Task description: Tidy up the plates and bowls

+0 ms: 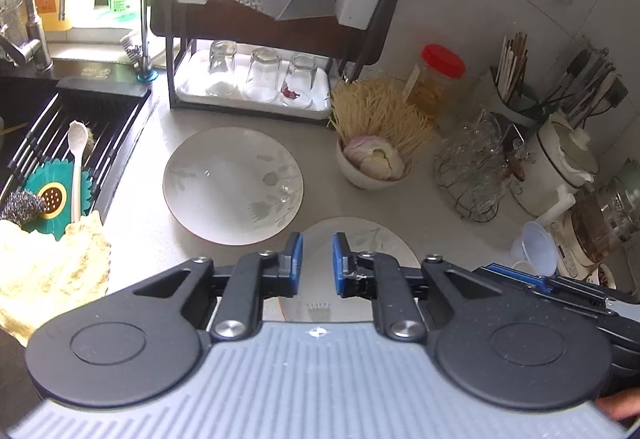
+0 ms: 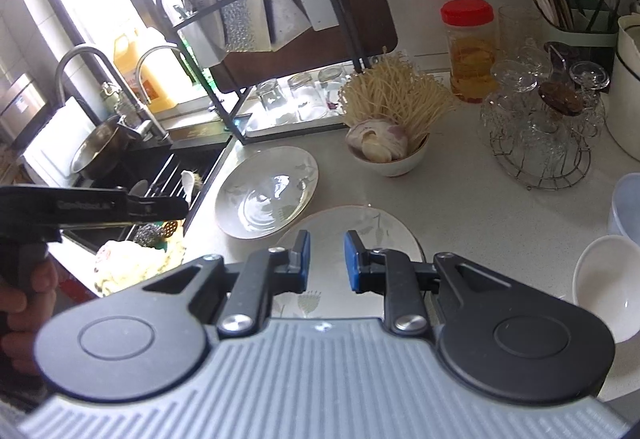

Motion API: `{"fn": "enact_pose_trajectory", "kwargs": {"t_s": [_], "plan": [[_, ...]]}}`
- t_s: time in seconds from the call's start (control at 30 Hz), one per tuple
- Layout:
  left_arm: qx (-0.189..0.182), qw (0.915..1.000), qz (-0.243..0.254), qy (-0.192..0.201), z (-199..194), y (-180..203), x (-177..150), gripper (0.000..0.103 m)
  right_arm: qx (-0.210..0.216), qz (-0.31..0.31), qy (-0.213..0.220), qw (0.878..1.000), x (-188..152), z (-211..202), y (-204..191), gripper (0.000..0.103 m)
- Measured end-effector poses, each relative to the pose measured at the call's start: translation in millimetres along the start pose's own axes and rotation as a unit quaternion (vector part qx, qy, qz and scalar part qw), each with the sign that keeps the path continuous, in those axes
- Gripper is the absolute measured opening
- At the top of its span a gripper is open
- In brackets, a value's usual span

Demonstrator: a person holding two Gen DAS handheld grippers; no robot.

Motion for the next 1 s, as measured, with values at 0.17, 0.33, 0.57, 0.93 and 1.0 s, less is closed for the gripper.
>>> {"fn": "enact_pose_trajectory", "kwargs": {"t_s": [0.17, 0.33, 0.57, 0.93, 1.0], "plan": [[0.002, 1.0000, -0.005, -0.005, 3, -7, 2, 0.022, 0.003, 0.003, -0.010, 1.000, 0, 7, -5, 0.023], [-0.002, 0.9998, -0.016, -0.012, 10, -16, 9, 0.031, 0.002, 0.008, -0.019, 1.000, 3, 17, -9, 0.023], [-0.026, 0.9987, -0.038, -0.025, 26, -40, 36, 0.036, -0.009, 0.028, -0.027, 0.999, 14, 37, -16, 0.023], [-0.011, 0.9996, -0.023, -0.015, 35, -68, 98, 0.041, 0.009, 0.035, -0.016, 0.999, 40, 72, -32, 0.023], [-0.005, 0.9996, -0.020, -0.017, 40, -76, 102, 0.041, 0.008, 0.036, -0.019, 0.999, 43, 77, -33, 0.023]]}}
Point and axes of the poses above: each gripper's, at about its wrist camera, not at the fingertips, and z roughly the way its jaws point, y to its right, x to its top, the point moved 6 cm from there along z, roughly the way its jaws point, and after that the axes turned 7 degrees about -z, right-handed, at the moved point
